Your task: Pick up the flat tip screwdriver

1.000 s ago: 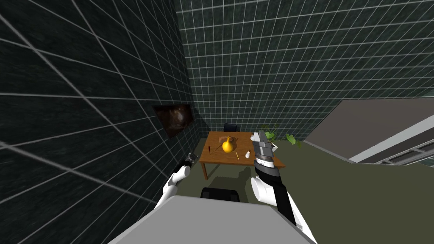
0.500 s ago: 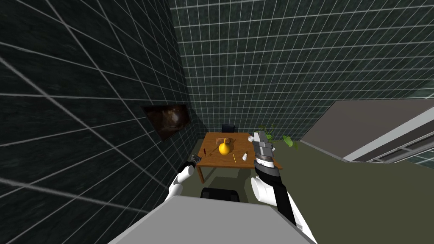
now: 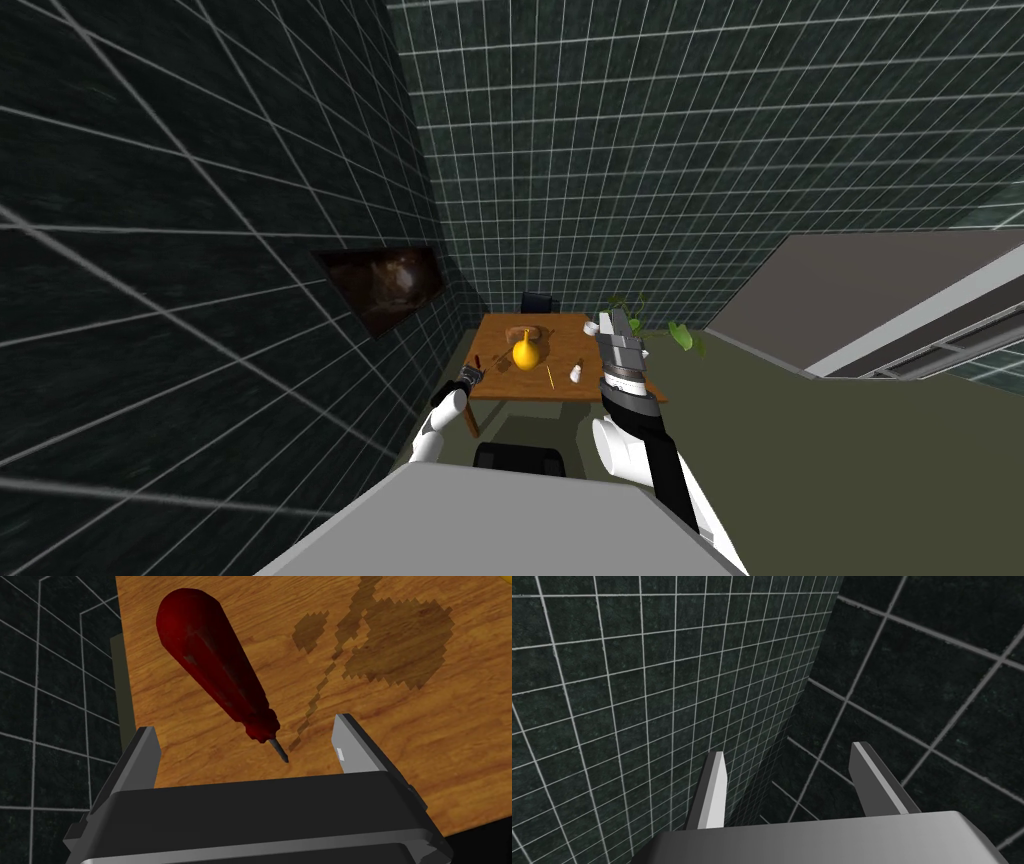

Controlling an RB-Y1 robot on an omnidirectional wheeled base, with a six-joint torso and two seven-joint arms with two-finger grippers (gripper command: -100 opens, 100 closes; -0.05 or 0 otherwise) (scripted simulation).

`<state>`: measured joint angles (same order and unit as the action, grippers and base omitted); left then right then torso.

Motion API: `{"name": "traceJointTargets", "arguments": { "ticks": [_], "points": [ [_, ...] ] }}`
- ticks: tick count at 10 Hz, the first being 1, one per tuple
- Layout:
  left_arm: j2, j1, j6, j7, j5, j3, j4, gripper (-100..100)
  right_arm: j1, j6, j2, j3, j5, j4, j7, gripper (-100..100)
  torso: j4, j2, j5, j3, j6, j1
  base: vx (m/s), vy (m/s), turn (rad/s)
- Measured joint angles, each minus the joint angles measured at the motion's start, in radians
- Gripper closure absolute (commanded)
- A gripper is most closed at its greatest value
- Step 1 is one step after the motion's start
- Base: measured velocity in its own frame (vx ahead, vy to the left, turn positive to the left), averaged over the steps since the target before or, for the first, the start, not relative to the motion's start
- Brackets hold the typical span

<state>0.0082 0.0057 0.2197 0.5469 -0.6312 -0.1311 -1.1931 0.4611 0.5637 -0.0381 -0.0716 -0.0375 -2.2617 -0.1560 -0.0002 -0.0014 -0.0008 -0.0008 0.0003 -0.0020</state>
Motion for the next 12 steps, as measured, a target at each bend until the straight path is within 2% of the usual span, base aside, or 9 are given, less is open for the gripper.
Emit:
{"name": "traceJointTargets", "arguments": {
  "ticks": [1,4,5,9,10,11,12],
  "points": [
    [0.0,0.0,0.0,0.0,0.0,0.0,0.0,-100,0.0,0.0,0.0,0.0,0.0,0.0,0.0,0,0.0,0.001,0.0,0.001,0.0,0.001,0.051,0.03,-0.05],
    [-0.025,-0.001,-0.046,-0.009,0.005,0.007,0.038,-100,0.0,0.0,0.0,0.0,0.0,0.0,0.0,0,-0.001,-0.003,0.001,-0.002,0.0,0.005,0.068,0.054,-0.032],
    [-0.026,-0.001,-0.05,-0.01,0.005,0.007,0.039,100,0.0,0.0,0.0,0.0,0.0,0.0,0.0,0,0.0,-0.001,0.001,-0.001,0.0,0.004,0.007,0.006,0.001],
    [-0.027,-0.002,-0.05,-0.009,0.005,0.007,0.039,100,0.0,0.0,0.0,0.0,0.0,0.0,0.0,0,0.0,0.002,0.0,0.001,0.0,0.001,0.0,0.0,0.0],
    [-0.027,-0.002,-0.05,-0.009,0.005,0.007,0.039,0,0.0,0.0,0.0,0.0,0.0,0.0,0.0,0,0.0,0.002,0.0,0.001,0.0,0.001,0.0,0.0,0.0],
    [-0.027,-0.002,-0.05,-0.009,0.005,0.007,0.039,100,0.0,0.0,0.0,0.0,0.0,0.0,0.0,0,0.0,0.002,0.0,0.001,0.0,0.001,-0.069,-0.051,0.073],
    [-0.018,0.001,-0.032,-0.006,0.005,0.003,0.02,100,0.0,0.0,0.0,0.0,0.0,0.0,0.0,0,0.001,0.006,-0.001,0.003,-0.001,-0.002,-0.117,-0.076,0.067]
  ]
}}
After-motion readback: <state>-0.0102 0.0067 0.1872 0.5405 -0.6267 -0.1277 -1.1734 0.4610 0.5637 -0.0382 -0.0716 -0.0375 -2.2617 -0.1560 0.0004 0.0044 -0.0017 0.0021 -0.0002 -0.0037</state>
